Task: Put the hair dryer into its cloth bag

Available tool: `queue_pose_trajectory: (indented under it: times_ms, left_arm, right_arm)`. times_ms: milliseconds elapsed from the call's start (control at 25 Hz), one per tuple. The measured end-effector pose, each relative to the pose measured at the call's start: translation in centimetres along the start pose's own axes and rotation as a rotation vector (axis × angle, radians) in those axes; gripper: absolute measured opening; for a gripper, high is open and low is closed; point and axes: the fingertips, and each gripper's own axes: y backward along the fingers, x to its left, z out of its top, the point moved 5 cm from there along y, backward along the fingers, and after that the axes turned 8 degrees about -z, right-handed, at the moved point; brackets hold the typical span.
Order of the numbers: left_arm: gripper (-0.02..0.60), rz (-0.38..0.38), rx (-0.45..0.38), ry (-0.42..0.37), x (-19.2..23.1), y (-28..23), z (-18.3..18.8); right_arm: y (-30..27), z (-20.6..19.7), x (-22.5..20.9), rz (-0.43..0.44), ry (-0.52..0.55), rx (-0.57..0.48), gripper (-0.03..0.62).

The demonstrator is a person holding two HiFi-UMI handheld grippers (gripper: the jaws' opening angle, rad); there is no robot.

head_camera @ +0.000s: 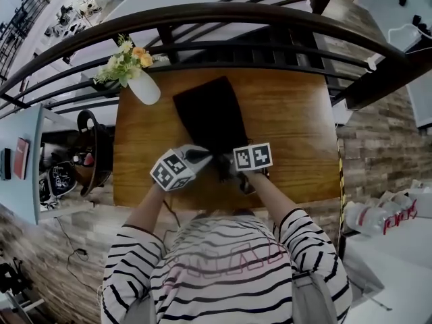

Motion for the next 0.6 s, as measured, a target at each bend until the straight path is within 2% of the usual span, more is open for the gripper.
queue_pose_trajectory:
  times_ms: [360,600]
  left_arm:
    - [0.017,-0.012,0.020,-0.025,-0.4,-0.3,-0.8]
    - [0.017,-0.027,0.028,-0.040,-0.5,-0.4,-1.3]
  right_arm:
    - [1.5,-5.5,0.8,-0.051,0.053,-0.043,0.213]
    - [2.5,-7.3,0.6,-0.159,0.094,-0.078,0.224]
